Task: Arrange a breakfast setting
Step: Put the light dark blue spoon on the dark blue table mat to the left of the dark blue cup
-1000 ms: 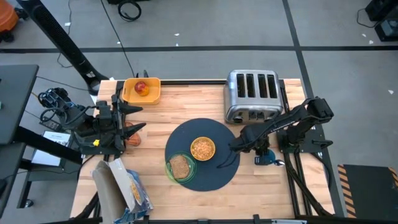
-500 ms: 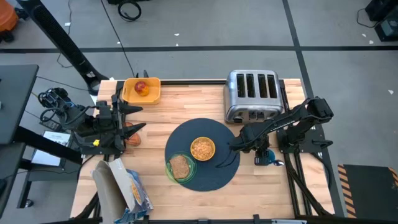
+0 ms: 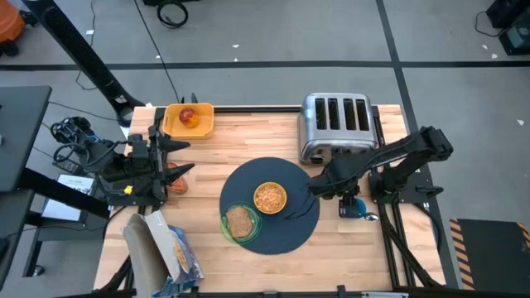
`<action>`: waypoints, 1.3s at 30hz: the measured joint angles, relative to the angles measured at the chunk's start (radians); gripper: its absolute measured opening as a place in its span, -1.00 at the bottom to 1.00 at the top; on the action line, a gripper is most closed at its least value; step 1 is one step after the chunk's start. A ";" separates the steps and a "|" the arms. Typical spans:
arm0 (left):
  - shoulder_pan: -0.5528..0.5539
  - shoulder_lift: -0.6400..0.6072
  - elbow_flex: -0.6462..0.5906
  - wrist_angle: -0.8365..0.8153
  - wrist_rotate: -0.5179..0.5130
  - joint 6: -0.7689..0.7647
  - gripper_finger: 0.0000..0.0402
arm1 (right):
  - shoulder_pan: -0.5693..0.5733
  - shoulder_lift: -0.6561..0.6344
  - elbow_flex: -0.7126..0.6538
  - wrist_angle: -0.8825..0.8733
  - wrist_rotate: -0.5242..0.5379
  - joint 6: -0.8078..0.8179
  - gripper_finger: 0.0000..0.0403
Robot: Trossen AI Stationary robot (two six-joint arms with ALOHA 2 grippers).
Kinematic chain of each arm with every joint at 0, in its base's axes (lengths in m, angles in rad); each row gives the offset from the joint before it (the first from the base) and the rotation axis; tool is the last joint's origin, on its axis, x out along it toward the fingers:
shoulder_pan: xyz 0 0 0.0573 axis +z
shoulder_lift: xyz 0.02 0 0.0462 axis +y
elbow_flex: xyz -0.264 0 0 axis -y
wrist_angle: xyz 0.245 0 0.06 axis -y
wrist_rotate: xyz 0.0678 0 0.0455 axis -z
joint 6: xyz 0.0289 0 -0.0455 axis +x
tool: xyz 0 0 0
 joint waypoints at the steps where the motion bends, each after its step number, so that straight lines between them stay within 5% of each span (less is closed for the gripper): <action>1: 0.000 0.000 0.000 -0.001 0.000 0.000 0.40 | 0.007 -0.012 0.017 -0.009 0.000 0.001 0.13; 6: 0.000 0.000 0.000 -0.003 0.000 0.024 0.40 | 0.085 -0.092 0.080 -0.022 0.048 0.043 0.14; 13: 0.000 0.000 0.000 -0.003 0.000 0.069 0.40 | 0.345 -0.185 0.088 -0.018 0.168 0.190 0.13; 22: 0.000 0.000 0.000 -0.007 0.000 0.069 0.40 | 0.671 -0.110 0.150 -0.012 0.216 0.408 0.06; 30: 0.000 0.026 0.000 -0.200 0.002 -0.144 0.40 | 0.807 0.033 0.223 -0.056 0.311 0.573 0.03; 39: 0.000 0.062 0.000 -0.332 0.074 -0.174 0.39 | 0.890 0.047 0.217 -0.055 0.450 0.667 0.03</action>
